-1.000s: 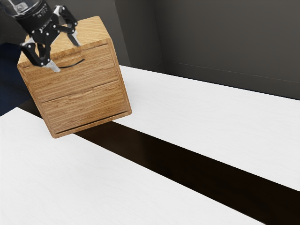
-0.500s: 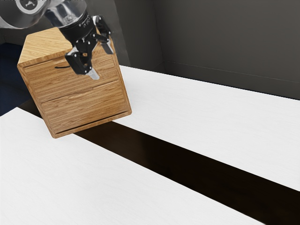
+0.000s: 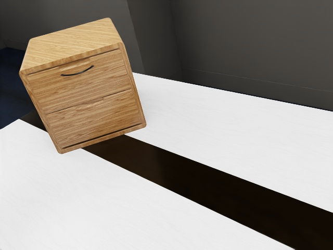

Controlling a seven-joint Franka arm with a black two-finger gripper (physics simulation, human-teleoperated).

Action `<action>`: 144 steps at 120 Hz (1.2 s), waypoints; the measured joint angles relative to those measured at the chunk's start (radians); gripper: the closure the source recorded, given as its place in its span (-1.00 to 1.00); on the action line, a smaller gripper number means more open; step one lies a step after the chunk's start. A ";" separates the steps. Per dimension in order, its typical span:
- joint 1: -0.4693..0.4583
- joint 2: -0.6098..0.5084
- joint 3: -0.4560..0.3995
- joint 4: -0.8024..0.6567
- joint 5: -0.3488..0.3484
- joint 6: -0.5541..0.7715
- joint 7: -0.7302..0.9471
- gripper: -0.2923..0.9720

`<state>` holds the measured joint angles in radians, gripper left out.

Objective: Pull the drawer handle with one arm to open the drawer

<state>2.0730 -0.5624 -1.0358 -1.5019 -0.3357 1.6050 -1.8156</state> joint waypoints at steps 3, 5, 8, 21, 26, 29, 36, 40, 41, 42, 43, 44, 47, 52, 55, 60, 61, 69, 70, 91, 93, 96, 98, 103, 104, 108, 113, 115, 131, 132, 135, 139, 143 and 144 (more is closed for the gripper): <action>0.021 -0.010 -0.022 -0.003 -0.026 0.010 0.002 -0.48; 0.040 -0.018 -0.038 -0.005 -0.046 0.018 0.003 -0.48; 0.083 -0.053 -0.062 -0.005 -0.090 0.029 0.005 -0.48; 0.196 -0.208 -0.113 -0.003 -0.301 0.065 0.022 -0.47; 0.207 -0.238 -0.119 -0.002 -0.362 0.075 0.029 -0.46; 0.209 -0.249 -0.121 -0.002 -0.392 0.080 0.032 -0.46; 0.213 -0.269 -0.125 -0.002 -0.450 0.093 0.040 -0.45; 0.214 -0.274 -0.133 -0.003 -0.476 0.104 0.044 -0.44; 0.214 -0.275 -0.135 -0.003 -0.482 0.107 0.045 -0.44; 0.215 -0.276 -0.136 -0.004 -0.488 0.109 0.046 -0.43; 0.215 -0.277 -0.139 -0.004 -0.493 0.113 0.047 -0.43; 0.215 -0.277 -0.142 -0.004 -0.498 0.116 0.048 -0.43; 0.217 -0.279 -0.150 -0.005 -0.511 0.126 0.051 -0.43; 0.224 -0.283 -0.168 -0.006 -0.529 0.146 0.056 -0.42; 0.230 -0.288 -0.178 -0.007 -0.539 0.160 0.058 -0.42; 0.239 -0.298 -0.191 -0.008 -0.553 0.180 0.062 -0.41; 0.241 -0.300 -0.192 -0.008 -0.555 0.183 0.063 -0.41; 0.252 -0.306 -0.198 -0.009 -0.568 0.210 0.071 -0.43; 0.253 -0.306 -0.199 -0.009 -0.569 0.214 0.071 -0.43; 0.286 -0.308 -0.225 -0.004 -0.613 0.294 0.094 -0.43; 0.287 -0.308 -0.233 -0.004 -0.620 0.302 0.097 -0.43; 0.289 -0.308 -0.248 -0.003 -0.631 0.314 0.101 -0.43; 0.289 -0.308 -0.258 -0.002 -0.637 0.322 0.103 -0.43; 0.290 -0.308 -0.277 0.001 -0.651 0.341 0.109 -0.42; 0.291 -0.308 -0.279 0.003 -0.653 0.344 0.110 -0.42; 0.293 -0.308 -0.287 0.008 -0.661 0.356 0.115 -0.42; 0.298 -0.309 -0.293 0.011 -0.667 0.372 0.122 -0.41; 0.301 -0.309 -0.296 0.012 -0.669 0.379 0.125 -0.41; 0.329 -0.337 -0.307 0.013 -0.675 0.422 0.147 -0.39; 0.330 -0.337 -0.308 0.013 -0.675 0.423 0.148 -0.39; 0.333 -0.338 -0.309 0.012 -0.676 0.429 0.153 -0.39; 0.337 -0.339 -0.310 0.012 -0.677 0.435 0.158 -0.39; 0.340 -0.340 -0.312 0.011 -0.678 0.441 0.164 -0.38; 0.340 -0.340 -0.313 0.011 -0.678 0.443 0.165 -0.38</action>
<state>2.4131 -0.9020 -1.3487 -1.4908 -1.0139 2.0478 -1.6503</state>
